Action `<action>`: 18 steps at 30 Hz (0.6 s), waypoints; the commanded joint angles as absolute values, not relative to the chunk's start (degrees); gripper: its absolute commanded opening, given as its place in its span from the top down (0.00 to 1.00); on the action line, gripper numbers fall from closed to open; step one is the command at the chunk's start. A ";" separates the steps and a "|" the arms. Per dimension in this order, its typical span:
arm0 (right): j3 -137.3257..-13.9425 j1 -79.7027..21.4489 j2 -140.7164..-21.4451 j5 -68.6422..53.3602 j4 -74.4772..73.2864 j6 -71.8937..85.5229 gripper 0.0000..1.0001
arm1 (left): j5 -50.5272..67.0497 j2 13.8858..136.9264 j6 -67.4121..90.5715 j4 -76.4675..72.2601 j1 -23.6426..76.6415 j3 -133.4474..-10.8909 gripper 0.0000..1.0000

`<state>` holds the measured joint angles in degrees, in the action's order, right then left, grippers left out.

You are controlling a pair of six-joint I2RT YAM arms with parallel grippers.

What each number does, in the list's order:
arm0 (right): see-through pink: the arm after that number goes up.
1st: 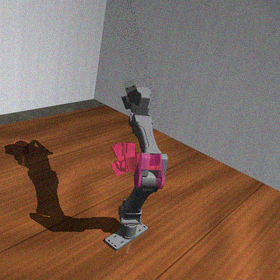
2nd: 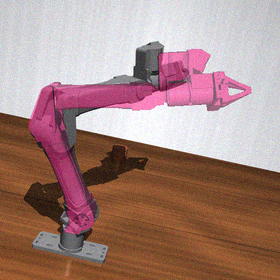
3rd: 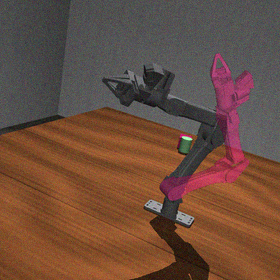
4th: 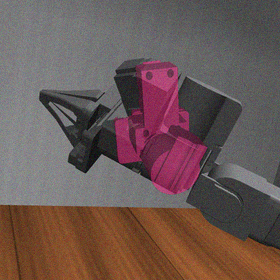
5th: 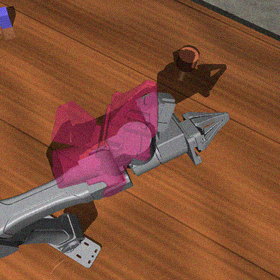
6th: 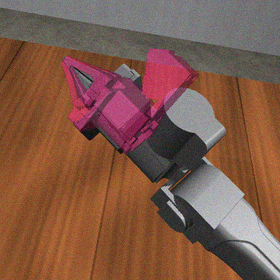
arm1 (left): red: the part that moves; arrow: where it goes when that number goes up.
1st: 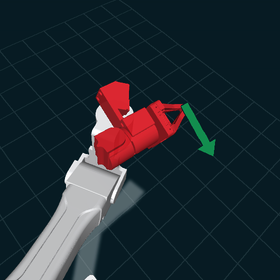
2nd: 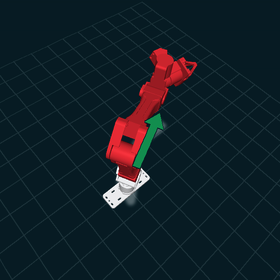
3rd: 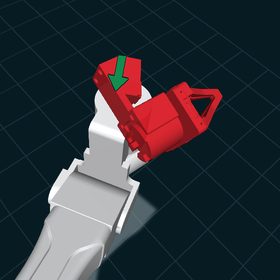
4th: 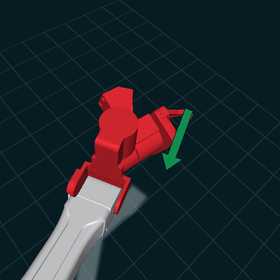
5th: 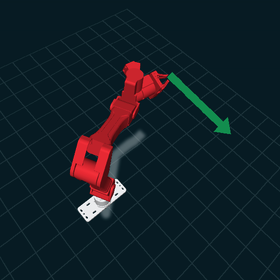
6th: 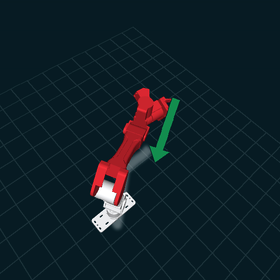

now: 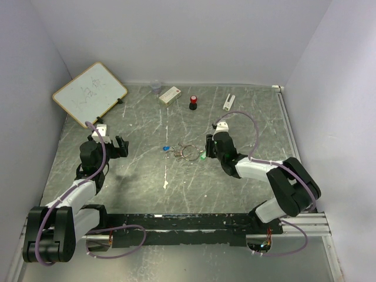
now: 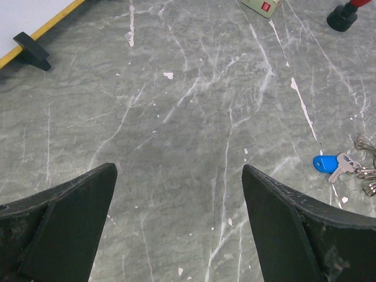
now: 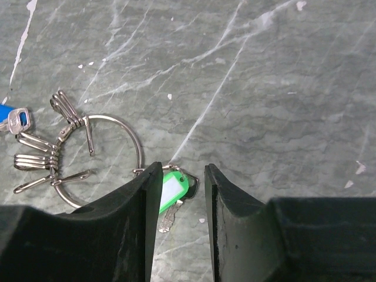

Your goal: Remove the keys from the keyring

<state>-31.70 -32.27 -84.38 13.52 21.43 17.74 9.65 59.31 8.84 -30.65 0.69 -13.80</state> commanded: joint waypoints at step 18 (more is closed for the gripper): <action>-32.78 -32.46 -90.77 11.65 23.69 18.89 0.68 | 11.42 58.97 8.17 -32.26 0.45 -15.47 0.01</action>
<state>-31.73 -32.27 -90.21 11.92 22.46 18.46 9.72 59.31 8.82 -30.65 0.69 -13.82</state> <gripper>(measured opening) 0.331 0.992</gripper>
